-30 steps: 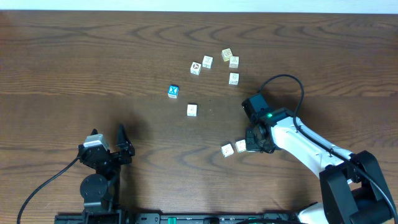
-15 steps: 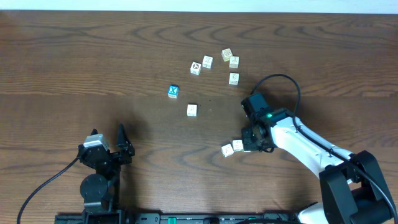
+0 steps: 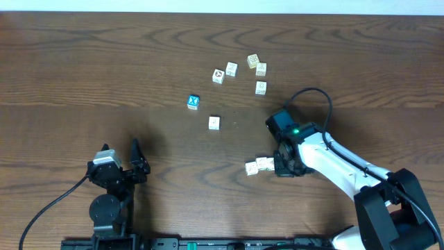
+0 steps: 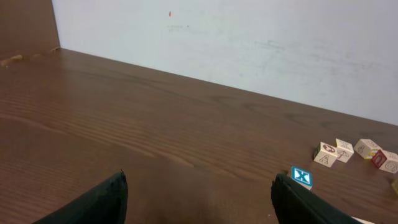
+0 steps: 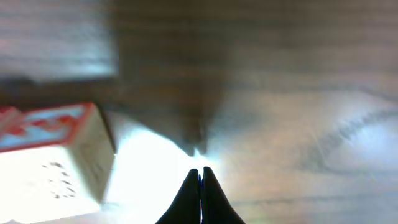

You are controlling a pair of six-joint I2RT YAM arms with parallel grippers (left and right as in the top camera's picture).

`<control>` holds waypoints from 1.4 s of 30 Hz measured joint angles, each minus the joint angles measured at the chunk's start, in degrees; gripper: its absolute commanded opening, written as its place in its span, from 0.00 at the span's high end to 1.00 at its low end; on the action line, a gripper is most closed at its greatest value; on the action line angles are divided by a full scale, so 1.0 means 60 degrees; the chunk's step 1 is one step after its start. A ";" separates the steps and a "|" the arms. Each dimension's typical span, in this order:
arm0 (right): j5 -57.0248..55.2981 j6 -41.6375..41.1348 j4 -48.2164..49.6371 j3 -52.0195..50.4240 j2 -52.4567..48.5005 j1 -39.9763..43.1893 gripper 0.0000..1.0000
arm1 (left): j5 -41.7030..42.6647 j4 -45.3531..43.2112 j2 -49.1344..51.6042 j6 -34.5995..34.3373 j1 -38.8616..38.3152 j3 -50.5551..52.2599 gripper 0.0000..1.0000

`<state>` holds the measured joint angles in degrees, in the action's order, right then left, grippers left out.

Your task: Lift 4 blocks

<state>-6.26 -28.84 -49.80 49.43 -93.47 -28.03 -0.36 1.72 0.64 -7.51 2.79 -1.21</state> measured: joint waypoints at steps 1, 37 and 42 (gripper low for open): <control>-0.0033 -0.0073 -0.0160 -0.0004 0.0000 -0.0025 0.99 | 0.0004 0.0000 0.0000 0.0000 0.0000 0.0000 0.26; 0.1155 -0.0528 0.1260 -0.0004 0.0000 -0.2769 0.99 | 0.0000 0.0000 0.0000 0.0000 0.0000 0.0000 0.26; 0.1158 -0.0535 0.1366 -0.0004 0.0000 -0.2769 0.99 | 0.0000 0.0000 0.0000 0.0004 0.0000 0.0000 0.26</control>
<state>0.69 -32.05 -41.60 49.41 -93.47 -44.64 -0.36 1.72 0.64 -7.49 2.79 -1.21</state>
